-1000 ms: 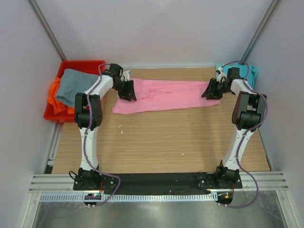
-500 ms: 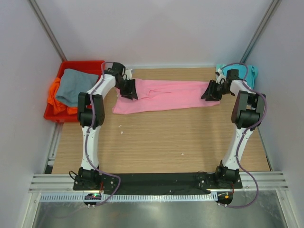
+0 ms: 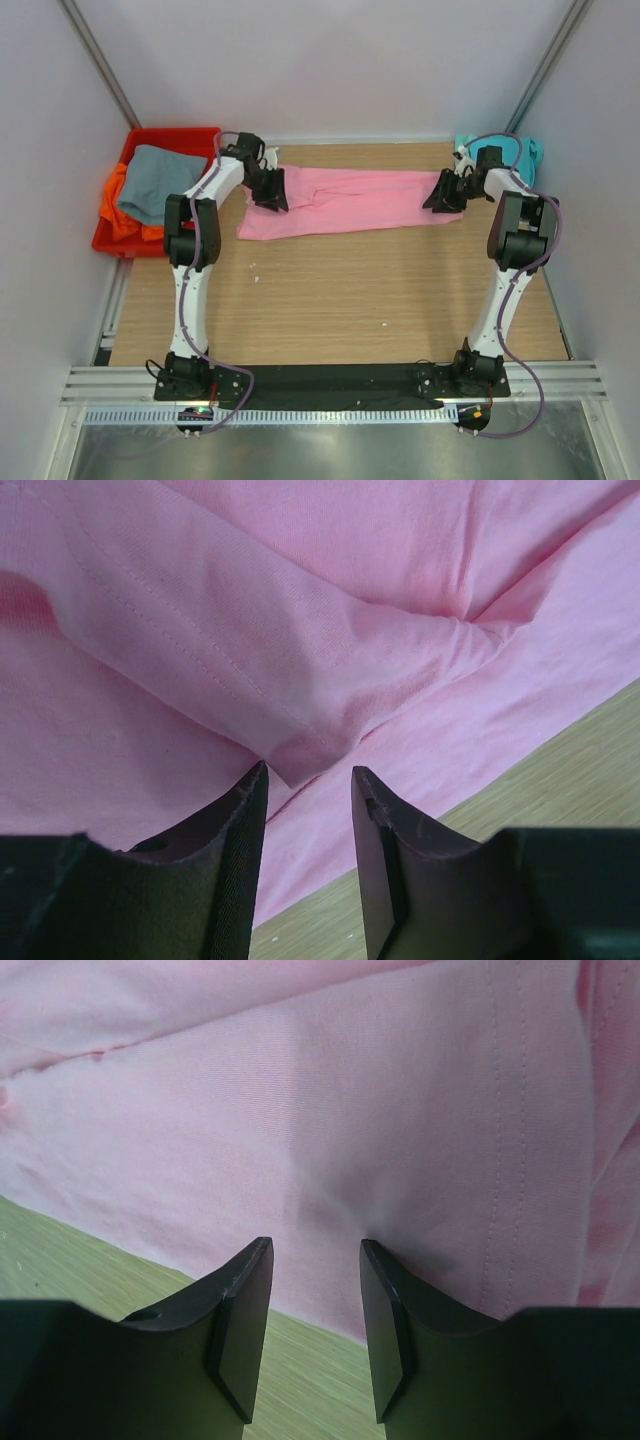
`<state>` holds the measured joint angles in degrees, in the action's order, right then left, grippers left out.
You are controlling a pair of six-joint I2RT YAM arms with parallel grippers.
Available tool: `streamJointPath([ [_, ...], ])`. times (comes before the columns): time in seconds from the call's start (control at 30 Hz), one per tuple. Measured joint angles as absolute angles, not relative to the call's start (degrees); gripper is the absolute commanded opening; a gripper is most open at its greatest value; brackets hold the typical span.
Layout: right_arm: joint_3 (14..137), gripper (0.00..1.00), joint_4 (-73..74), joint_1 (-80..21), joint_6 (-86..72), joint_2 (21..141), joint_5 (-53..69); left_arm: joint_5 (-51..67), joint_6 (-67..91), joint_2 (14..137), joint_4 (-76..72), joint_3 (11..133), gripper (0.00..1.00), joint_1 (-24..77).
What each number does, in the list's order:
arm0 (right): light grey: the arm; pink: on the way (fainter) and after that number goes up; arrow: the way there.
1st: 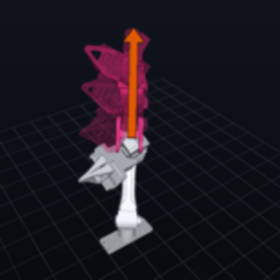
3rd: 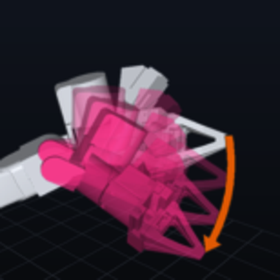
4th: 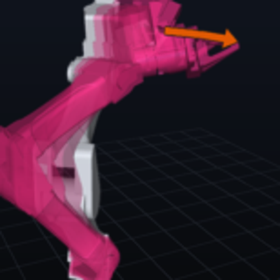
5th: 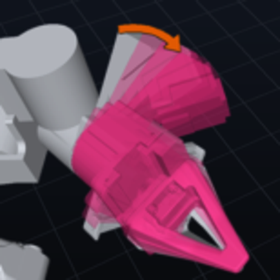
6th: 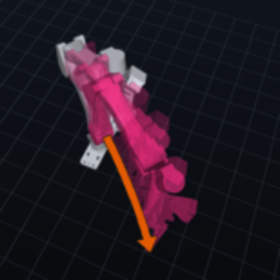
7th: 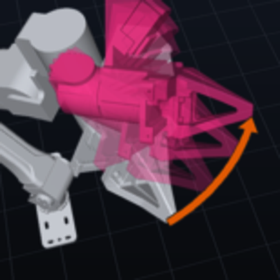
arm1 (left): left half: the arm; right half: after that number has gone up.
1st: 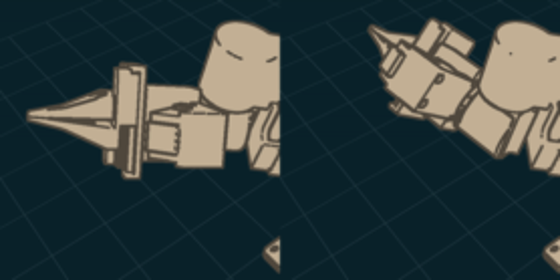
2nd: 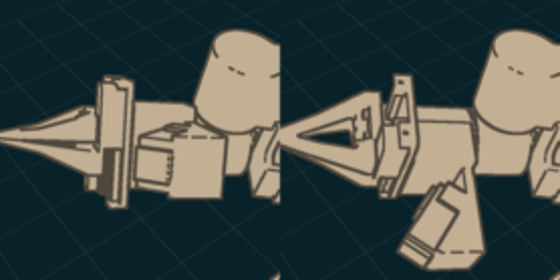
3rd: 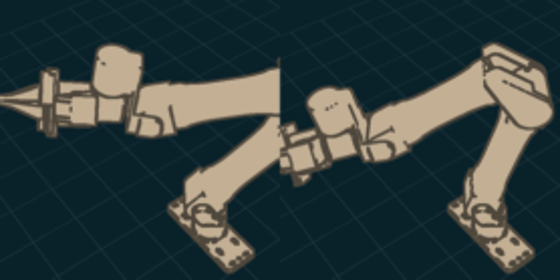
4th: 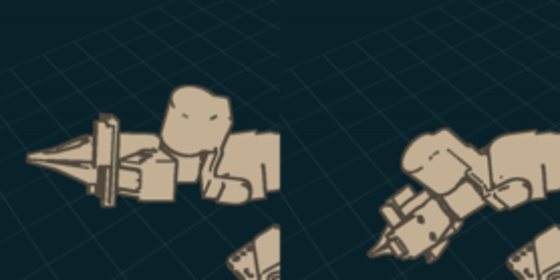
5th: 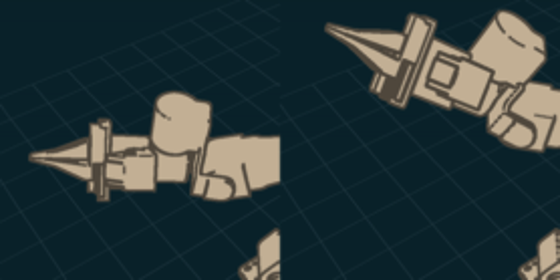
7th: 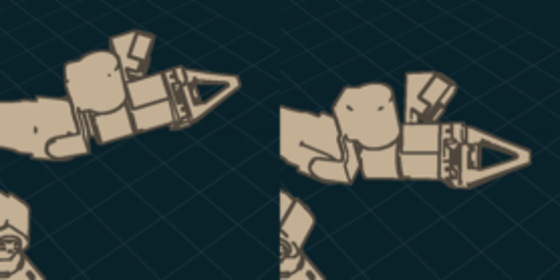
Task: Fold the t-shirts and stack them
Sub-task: Fold the tshirt
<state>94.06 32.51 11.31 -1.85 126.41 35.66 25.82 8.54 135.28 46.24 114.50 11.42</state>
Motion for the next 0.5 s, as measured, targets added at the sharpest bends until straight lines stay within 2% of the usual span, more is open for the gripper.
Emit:
streamJointPath([
  [0.07, 94.06, 0.46, 32.51, 11.31, -1.83, 126.41, 35.79, 25.61, 8.54, 135.28, 46.24, 114.52, 0.34, 11.42],
  [0.1, 94.06, 0.46, 32.51, 11.31, -1.8, 126.41, 35.77, 25.5, 8.54, 135.28, 46.28, 114.52, 0.29, 11.42],
  [0.13, 94.06, 0.46, 32.53, 11.31, -1.8, 126.41, 35.79, 25.43, 8.47, 135.35, 46.35, 114.61, 0.19, 11.42],
  [0.27, 94.06, 0.45, 32.53, 11.31, -1.67, 126.41, 35.77, 25.06, 8.32, 136.22, 46.54, 116.2, 0.02, 11.42],
  [0.5, 94.06, 0.45, 32.53, 11.31, -1.65, 126.43, 35.77, 25.06, 8.32, 137.21, 46.54, 117.25, 0.0, 11.42],
])
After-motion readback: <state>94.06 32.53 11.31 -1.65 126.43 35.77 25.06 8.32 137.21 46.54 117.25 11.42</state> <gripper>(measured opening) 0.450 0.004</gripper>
